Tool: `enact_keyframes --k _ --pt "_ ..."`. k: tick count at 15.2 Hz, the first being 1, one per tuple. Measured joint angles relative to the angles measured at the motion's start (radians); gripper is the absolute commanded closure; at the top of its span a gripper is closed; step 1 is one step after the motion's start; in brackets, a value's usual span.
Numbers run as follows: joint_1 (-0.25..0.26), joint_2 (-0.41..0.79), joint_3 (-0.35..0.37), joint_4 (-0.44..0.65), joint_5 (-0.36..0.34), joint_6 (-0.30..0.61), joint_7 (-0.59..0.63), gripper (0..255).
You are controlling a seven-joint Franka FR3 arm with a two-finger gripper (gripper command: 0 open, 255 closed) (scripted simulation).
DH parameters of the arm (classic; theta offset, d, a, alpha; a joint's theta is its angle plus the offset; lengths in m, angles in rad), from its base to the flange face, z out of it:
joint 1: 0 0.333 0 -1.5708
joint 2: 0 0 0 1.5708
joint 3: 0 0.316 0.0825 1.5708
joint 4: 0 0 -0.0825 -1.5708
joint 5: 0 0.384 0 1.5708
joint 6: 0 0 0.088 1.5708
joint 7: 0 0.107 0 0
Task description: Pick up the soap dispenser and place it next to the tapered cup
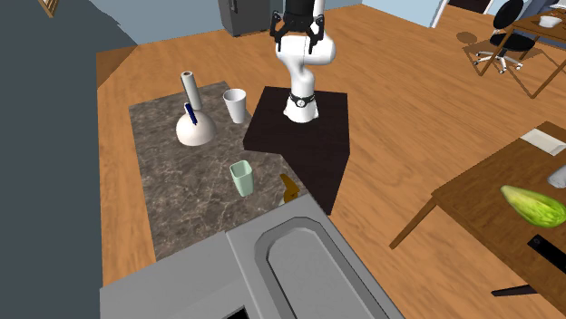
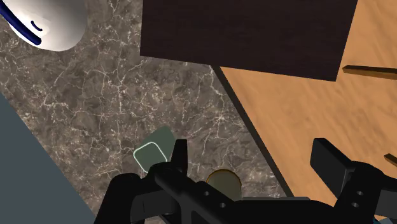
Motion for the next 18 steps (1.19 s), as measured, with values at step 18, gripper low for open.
enact_keyframes --k 18 --pt "-0.011 0.503 0.052 0.077 0.027 0.443 0.141 0"
